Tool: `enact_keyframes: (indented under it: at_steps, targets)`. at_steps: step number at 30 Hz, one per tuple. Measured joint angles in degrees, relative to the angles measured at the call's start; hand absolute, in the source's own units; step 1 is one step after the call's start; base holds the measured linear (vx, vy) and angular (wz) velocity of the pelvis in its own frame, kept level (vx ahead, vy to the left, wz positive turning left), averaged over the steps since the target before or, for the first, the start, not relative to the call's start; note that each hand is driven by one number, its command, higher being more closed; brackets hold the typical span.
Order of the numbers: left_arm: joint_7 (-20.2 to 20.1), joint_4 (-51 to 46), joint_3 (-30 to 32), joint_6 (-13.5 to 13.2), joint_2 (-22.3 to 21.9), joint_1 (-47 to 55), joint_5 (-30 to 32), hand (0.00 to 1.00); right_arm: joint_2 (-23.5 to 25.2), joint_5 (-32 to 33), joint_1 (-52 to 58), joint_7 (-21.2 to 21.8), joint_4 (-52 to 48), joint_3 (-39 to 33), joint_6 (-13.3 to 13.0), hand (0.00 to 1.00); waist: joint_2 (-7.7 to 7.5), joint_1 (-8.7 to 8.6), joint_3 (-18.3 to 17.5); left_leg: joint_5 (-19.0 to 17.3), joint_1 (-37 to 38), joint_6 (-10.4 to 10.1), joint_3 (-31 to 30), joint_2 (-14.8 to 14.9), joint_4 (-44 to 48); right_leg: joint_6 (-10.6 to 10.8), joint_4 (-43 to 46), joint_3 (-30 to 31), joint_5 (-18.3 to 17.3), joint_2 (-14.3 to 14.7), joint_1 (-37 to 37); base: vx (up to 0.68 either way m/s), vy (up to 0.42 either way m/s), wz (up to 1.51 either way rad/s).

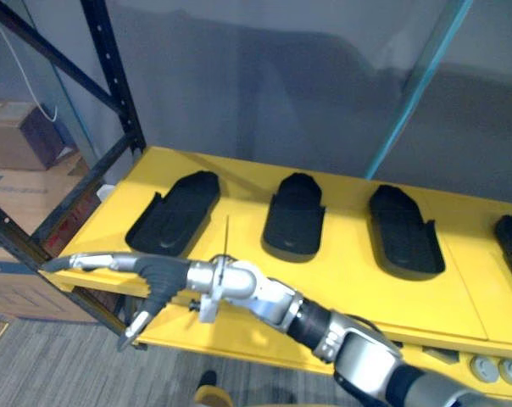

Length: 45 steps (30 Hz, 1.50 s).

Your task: Walk over and take plastic housings, then place them on the shelf

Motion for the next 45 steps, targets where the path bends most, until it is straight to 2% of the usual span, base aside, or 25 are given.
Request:
enact_keyframes:
  at_steps: [3, 5, 8, 11, 16, 20, 23, 27, 32, 36, 38, 42, 45]
  targets:
    - [-2.52, 0.09, -4.25, 1.90, -0.06, 0.00, 1.66, 0.00, 0.05, -9.00, 0.01, -6.63, 2.66, 1.98, -0.05, 0.00, 0.25, -0.03, 1.32, 0.03, 0.03, -0.14, -0.01, 0.14, 0.22, -0.09, 0.11, -0.07, -0.06, 0.10, 0.03, 0.04, -0.025, 0.01]
    - [-4.29, 0.07, -6.97, 1.99, 0.33, -0.03, 2.75, 0.00, 0.08, -18.76, 0.02, -15.30, 4.08, 2.02, 0.00, 0.00, 0.93, -0.01, 1.96, -0.03, 0.04, -0.22, 0.02, 0.32, 0.22, -0.18, 0.11, -0.06, -0.12, 0.25, 0.04, 0.00, 0.000, 0.00]
    - [-7.47, -0.10, -10.52, 1.59, 1.11, -0.40, 5.06, 0.00, 0.10, -26.67, 0.01, -23.40, 4.48, 0.20, -0.11, 0.00, 2.34, -0.07, 2.82, -0.02, 0.13, -0.26, 0.04, 0.47, 0.21, -0.31, 0.31, -0.04, -0.23, 0.33, 0.06, 0.00, 0.000, 0.00]
    - [-8.40, -0.15, -14.33, 0.84, 1.72, -0.76, 4.83, 0.00, 0.11, -29.87, 0.01, -25.96, 4.52, -1.36, -0.62, 0.00, 3.04, -0.19, 3.23, 0.00, 0.08, -0.28, 0.15, 0.54, 0.21, -0.36, 0.47, 0.03, -0.27, 0.32, -0.16, 0.00, 0.000, 0.00]
    - [-9.30, -0.38, -17.89, -0.25, 2.93, -0.97, 4.77, 0.00, 0.13, -34.74, -0.05, -26.14, 5.23, -1.13, -0.64, 0.00, 3.10, -0.11, 3.27, 0.00, -0.01, -0.28, 0.13, 0.51, 0.22, -0.37, 0.46, -0.02, -0.29, 0.31, -0.23, 0.00, 0.000, 0.00]
    - [-9.61, -0.83, -18.71, -0.18, 3.31, -0.97, 4.73, 0.00, 0.12, -35.24, -0.55, -26.74, 5.82, -1.43, -0.66, 0.00, 3.26, -0.10, 3.36, 0.00, 0.00, -0.27, 0.08, 0.53, 0.22, -0.37, 0.45, -0.05, -0.30, 0.35, -0.19, 0.00, 0.000, 0.00]
    - [-9.80, -0.89, -18.68, 0.27, 3.33, -0.96, 4.69, 0.00, 0.11, -35.20, -1.12, -25.36, 5.99, -0.97, -2.64, 0.00, 3.31, 0.00, 3.39, 0.00, 0.03, -0.27, -0.13, 0.51, 0.23, -0.35, 0.45, -0.21, -0.32, 0.37, -0.02, 0.00, -0.004, 0.01]
    - [-9.90, -1.31, -18.67, 1.46, 3.38, -0.96, 4.66, 0.00, 0.10, -35.21, -2.45, -24.59, 6.36, 0.37, -1.96, 0.00, 3.38, 0.04, 3.43, 0.04, 0.14, -0.32, -0.76, 0.47, 0.23, -0.31, 0.35, -0.79, -0.42, 0.47, 0.57, 0.00, -0.009, 0.08]
    - [-11.09, -1.74, -18.85, 2.51, 3.36, -0.88, 4.38, 0.00, 0.14, -34.67, -3.30, -25.98, 8.04, -1.64, 2.80, 0.00, 4.05, 0.41, 3.81, 0.06, 0.11, -0.33, -1.37, 0.55, 0.23, -0.39, 0.37, -1.53, -0.60, 0.67, 0.90, -0.01, -0.005, 0.05]
    - [-11.11, -1.74, -19.66, 4.10, 3.18, -0.88, 4.36, 0.00, 0.16, -34.18, -3.42, -25.97, 8.08, -2.52, 5.10, 0.00, 5.17, 0.51, 4.45, 0.17, -0.04, -0.50, -1.94, 0.49, 0.24, -0.35, 0.48, -1.89, -0.77, 0.71, 0.94, -0.01, -0.006, 0.06]
    - [-11.10, -1.88, -20.84, 4.10, 3.29, -0.89, 4.33, 0.00, 0.17, -35.47, -3.54, -26.23, 8.19, -2.54, 6.76, 0.00, 5.51, 0.71, 4.64, 0.20, -0.13, -0.53, -2.39, 0.46, 0.24, -0.26, 0.86, -2.23, -1.18, 0.69, 0.94, 0.00, -0.013, 0.11]
    - [-11.16, -2.43, -22.50, 3.85, 3.01, -0.90, 3.85, 0.00, 0.18, -39.88, -5.60, -30.34, 11.49, -6.02, 10.93, 0.00, 6.61, 1.42, 5.31, 0.38, -1.03, -0.75, -3.66, 0.45, 0.26, -0.26, 2.15, -3.51, -2.24, 0.59, 0.37, 0.01, -0.019, 0.15]
    - [-11.14, -2.44, -23.05, 3.65, 3.06, -0.86, 3.32, 0.00, 0.08, -41.03, -7.67, -30.87, 13.12, -7.82, 12.01, 0.00, 6.80, 1.62, 5.64, 0.45, -1.50, -0.82, -3.80, 0.44, 0.27, -0.22, 2.89, -3.65, -2.76, 0.43, -0.28, 0.02, -0.012, 0.05]
